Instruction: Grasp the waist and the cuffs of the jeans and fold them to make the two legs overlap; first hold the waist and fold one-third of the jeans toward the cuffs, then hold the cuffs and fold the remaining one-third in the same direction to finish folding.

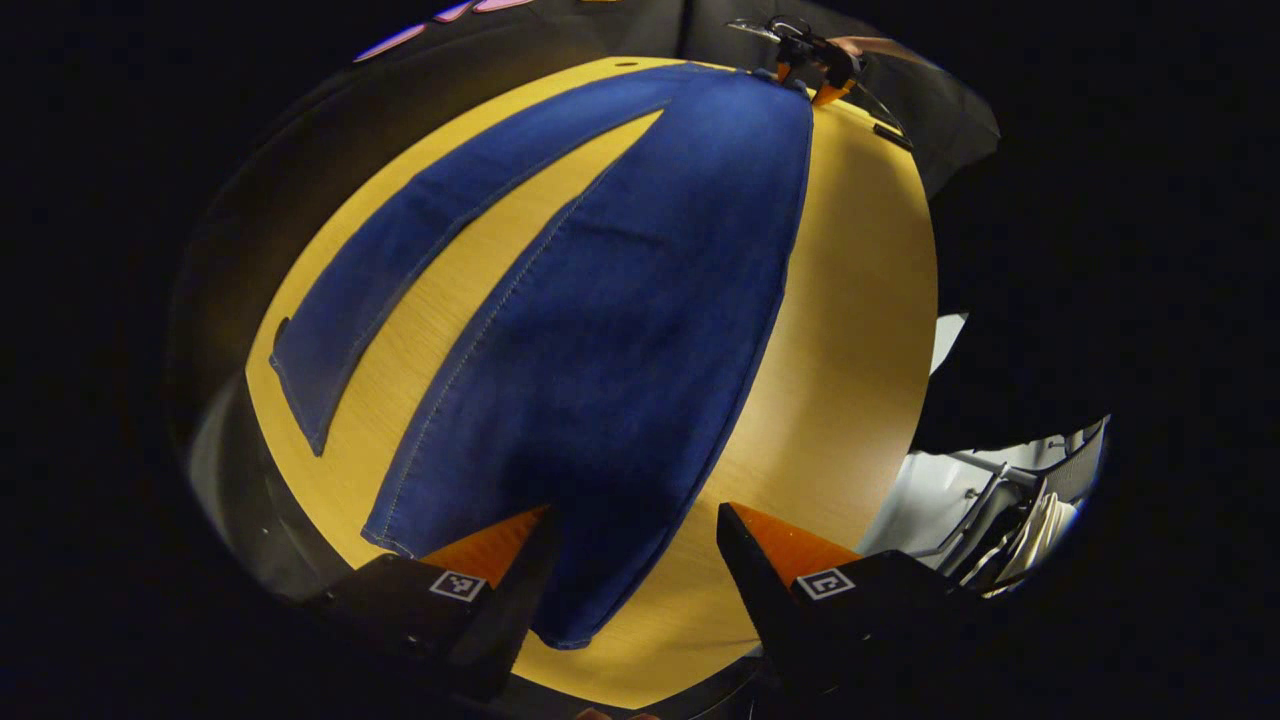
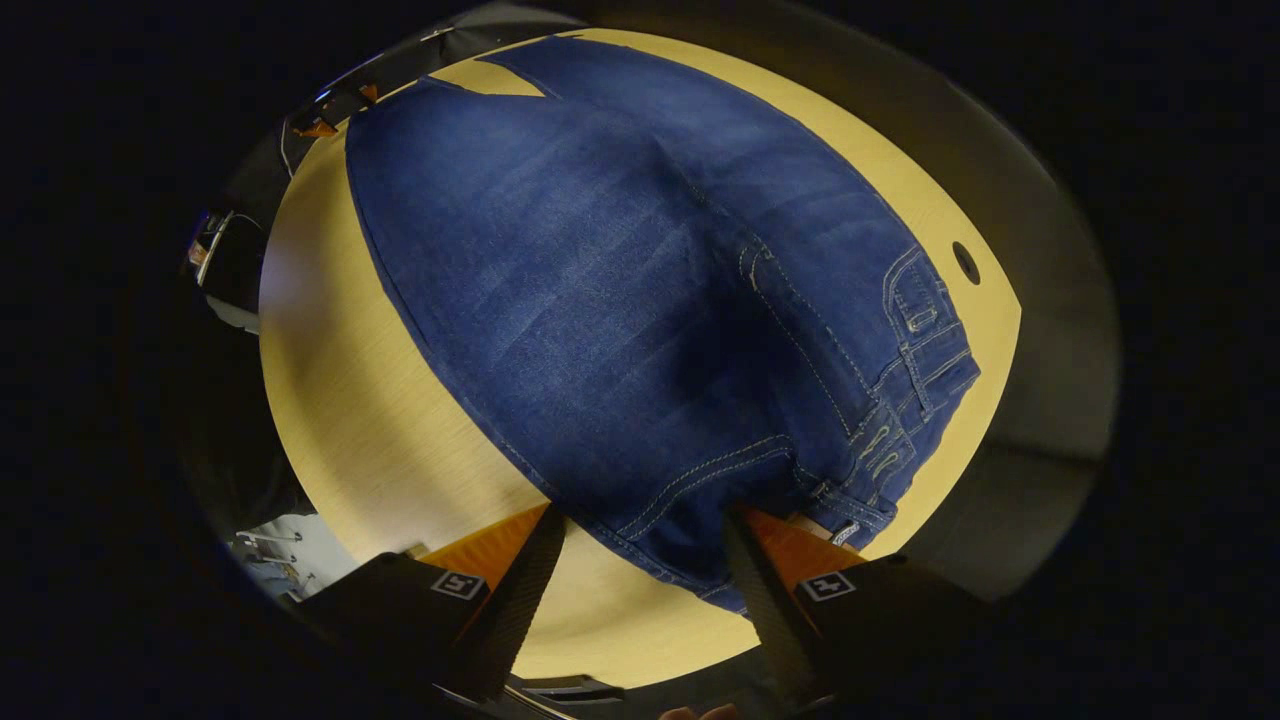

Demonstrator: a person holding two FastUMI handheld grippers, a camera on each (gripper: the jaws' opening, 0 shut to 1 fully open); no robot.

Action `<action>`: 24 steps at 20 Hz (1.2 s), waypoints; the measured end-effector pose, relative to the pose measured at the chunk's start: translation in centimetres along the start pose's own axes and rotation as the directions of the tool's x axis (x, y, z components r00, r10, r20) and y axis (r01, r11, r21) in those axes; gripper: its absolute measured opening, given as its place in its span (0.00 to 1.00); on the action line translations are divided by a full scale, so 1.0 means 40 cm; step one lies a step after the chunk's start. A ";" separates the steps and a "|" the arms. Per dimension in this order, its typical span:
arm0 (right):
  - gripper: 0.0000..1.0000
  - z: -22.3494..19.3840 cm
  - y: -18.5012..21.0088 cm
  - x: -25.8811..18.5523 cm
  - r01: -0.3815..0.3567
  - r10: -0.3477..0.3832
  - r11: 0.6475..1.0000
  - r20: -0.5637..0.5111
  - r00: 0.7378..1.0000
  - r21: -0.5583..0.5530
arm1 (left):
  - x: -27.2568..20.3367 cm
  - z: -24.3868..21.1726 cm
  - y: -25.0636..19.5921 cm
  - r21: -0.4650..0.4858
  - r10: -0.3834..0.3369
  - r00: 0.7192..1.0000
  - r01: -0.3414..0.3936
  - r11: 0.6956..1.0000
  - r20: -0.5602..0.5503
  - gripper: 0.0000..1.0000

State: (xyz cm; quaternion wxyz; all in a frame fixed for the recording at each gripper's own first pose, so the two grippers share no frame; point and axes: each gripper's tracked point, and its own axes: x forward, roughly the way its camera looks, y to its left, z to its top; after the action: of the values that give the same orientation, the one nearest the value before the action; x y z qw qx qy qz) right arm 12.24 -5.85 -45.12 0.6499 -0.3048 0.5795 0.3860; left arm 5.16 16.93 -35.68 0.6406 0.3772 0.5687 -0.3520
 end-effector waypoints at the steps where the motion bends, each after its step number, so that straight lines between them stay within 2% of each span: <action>1: 0.98 -0.003 -0.001 0.002 -0.009 0.009 1.000 -0.021 1.000 0.022 | 0.007 0.001 0.002 0.010 0.011 1.000 -0.011 1.000 -0.005 0.97; 2: 0.98 0.001 -0.004 0.006 -0.011 0.012 0.999 -0.034 0.999 0.038 | 0.014 -0.008 0.001 0.009 0.014 1.000 -0.014 1.000 -0.028 0.97; 3: 0.98 0.000 -0.003 0.007 -0.009 0.012 0.999 -0.052 0.999 0.041 | 0.006 -0.018 -0.019 -0.007 -0.029 0.998 0.029 1.000 -0.050 0.95; 4: 0.99 0.002 -0.003 0.005 -0.008 0.010 0.999 -0.062 0.998 0.039 | 0.006 0.006 -0.017 -0.017 -0.029 0.999 0.028 0.999 -0.024 0.95; 5: 0.98 0.001 -0.003 0.007 -0.006 0.009 0.999 -0.076 0.997 0.046 | 0.024 -0.001 -0.016 -0.048 -0.027 0.999 0.026 0.999 -0.036 0.84; 6: 0.98 0.001 -0.003 0.005 -0.007 0.011 0.998 -0.085 0.996 0.055 | 0.015 0.003 -0.007 -0.071 -0.023 0.999 0.021 0.997 -0.038 0.87; 7: 0.92 -0.002 -0.006 0.002 -0.005 0.011 0.998 -0.093 0.996 0.066 | 0.015 0.004 -0.002 -0.093 -0.014 0.999 0.011 0.996 -0.037 0.79; 8: 0.94 0.006 -0.019 0.008 0.004 0.003 0.997 -0.094 0.996 0.076 | 0.010 0.006 0.015 -0.099 -0.001 0.999 -0.002 0.995 -0.038 0.61; 11: 0.32 0.033 -0.070 0.009 0.076 -0.068 0.986 -0.055 0.996 0.152 | 0.024 0.009 0.034 -0.123 0.021 0.999 -0.026 0.992 -0.038 0.06; 12: 0.12 0.030 -0.070 0.016 0.085 -0.079 0.981 -0.042 0.996 0.174 | 0.022 0.007 0.029 -0.129 0.019 0.999 -0.025 0.991 -0.048 0.06; 15: 0.12 0.024 -0.060 0.001 0.104 -0.106 0.964 -0.007 0.994 0.246 | 0.009 0.007 0.029 -0.177 0.001 0.994 -0.020 0.984 -0.109 0.06; 19: 0.12 0.061 -0.061 -0.100 0.080 -0.148 0.903 0.131 0.980 0.422 | -0.053 0.045 0.062 -0.227 0.071 0.995 -0.086 0.970 -0.073 0.06; 20: 0.12 0.079 -0.073 -0.129 0.065 -0.169 0.883 0.187 0.968 0.465 | -0.078 0.054 0.081 -0.243 0.090 0.994 -0.102 0.965 -0.060 0.02; 21: 0.12 0.097 -0.086 -0.168 0.050 -0.193 0.863 0.236 0.953 0.503 | -0.106 0.069 0.102 -0.263 0.115 0.992 -0.124 0.957 -0.049 0.06; 24: 0.11 0.151 -0.142 -0.287 0.032 -0.280 0.815 0.345 0.896 0.579 | -0.197 0.135 0.177 -0.334 0.201 0.979 -0.197 0.922 -0.025 0.06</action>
State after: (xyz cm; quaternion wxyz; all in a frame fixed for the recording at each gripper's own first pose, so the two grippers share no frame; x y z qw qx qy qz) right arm 19.86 -5.40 -33.19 0.8479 -0.0599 0.4876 0.1991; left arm 13.07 15.65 -26.89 0.7306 0.3168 0.5758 -0.1852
